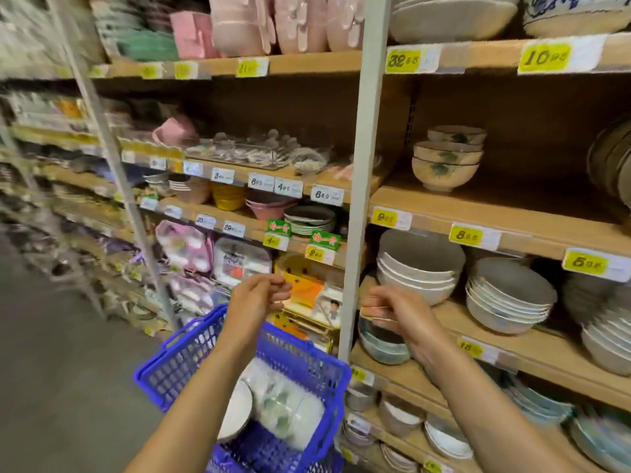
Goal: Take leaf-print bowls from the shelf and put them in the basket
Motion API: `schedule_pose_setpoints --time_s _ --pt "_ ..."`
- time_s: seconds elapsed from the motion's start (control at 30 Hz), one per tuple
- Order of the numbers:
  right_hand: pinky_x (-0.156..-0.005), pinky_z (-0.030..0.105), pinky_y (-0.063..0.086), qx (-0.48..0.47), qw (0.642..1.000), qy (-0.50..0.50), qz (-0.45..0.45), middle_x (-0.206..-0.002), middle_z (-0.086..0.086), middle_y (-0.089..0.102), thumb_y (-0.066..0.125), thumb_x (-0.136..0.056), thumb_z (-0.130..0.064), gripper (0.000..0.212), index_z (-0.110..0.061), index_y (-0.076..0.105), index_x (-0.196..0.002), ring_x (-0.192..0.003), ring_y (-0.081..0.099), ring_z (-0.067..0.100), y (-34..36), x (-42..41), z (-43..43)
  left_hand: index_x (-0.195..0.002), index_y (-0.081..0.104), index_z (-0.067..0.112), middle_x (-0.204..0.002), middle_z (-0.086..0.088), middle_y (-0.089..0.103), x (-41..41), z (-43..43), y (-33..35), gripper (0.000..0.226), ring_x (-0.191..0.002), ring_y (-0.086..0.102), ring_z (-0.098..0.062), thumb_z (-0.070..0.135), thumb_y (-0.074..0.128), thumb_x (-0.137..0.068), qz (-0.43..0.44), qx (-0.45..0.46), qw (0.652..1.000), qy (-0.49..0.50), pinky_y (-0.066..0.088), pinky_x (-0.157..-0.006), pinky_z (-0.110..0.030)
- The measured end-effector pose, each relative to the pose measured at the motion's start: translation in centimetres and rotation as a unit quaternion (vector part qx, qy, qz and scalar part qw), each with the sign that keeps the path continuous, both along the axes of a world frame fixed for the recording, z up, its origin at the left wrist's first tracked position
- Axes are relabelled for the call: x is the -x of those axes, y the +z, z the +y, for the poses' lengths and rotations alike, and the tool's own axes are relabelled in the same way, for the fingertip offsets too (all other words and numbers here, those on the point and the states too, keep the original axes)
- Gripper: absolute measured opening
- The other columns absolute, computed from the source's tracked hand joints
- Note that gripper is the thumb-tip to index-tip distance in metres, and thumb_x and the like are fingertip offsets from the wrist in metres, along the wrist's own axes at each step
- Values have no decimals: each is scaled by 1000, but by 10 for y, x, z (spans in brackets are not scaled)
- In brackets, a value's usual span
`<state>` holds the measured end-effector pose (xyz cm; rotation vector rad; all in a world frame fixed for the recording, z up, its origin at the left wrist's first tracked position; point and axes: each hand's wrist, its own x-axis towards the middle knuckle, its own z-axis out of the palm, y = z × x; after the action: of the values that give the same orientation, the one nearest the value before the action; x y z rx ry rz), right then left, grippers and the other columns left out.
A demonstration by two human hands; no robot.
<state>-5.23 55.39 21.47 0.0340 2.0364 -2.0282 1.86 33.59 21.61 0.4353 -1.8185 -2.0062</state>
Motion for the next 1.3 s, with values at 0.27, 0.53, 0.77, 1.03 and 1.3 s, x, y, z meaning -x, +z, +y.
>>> schedule_pose_setpoints --time_s 0.27,0.53,0.77,1.03,1.3 --pt "-68 29 52 -55 996 38 -63 -86 8 74 52 -95 -18 17 -11 67 -96 -73 70 17 -61 -18 -117 -88 64 6 -84 -8 72 -30 -118 -66 32 -71 63 -16 3 34 -98 -121 12 993 0 49 -65 -25" --pt "-69 31 49 -131 967 60 -209 -87 6 72 51 -96 -21 21 -8 64 -106 -74 68 19 -158 -38 -192 -90 62 4 -82 -9 65 -31 -195 -147 24 -68 56 -18 9 39 -98 -263 47 963 -35 43 -63 -29" --pt "-45 21 24 -181 936 79 -291 -90 26 61 41 -99 -13 36 1 45 -132 -53 39 16 -231 -35 -231 -69 54 10 -83 -22 63 -9 -217 -208 26 -77 55 -25 13 46 -93 -364 189 908 -84 40 -68 -33" --pt "-38 21 30 -271 897 152 -315 -72 6 46 45 -95 -12 7 -7 49 -93 -55 44 17 -309 -18 -267 -106 63 5 -114 -19 66 27 -234 -265 26 -109 59 -35 19 45 -94 -463 346 800 -161 44 -86 -34" --pt "-85 43 57 -290 874 166 -354 -130 18 54 40 -96 -14 41 -5 41 -136 -106 63 36 -363 -3 -287 -132 55 7 -130 -16 61 50 -232 -320 38 -117 57 -32 18 47 -97 -497 338 777 -188 42 -90 -27"
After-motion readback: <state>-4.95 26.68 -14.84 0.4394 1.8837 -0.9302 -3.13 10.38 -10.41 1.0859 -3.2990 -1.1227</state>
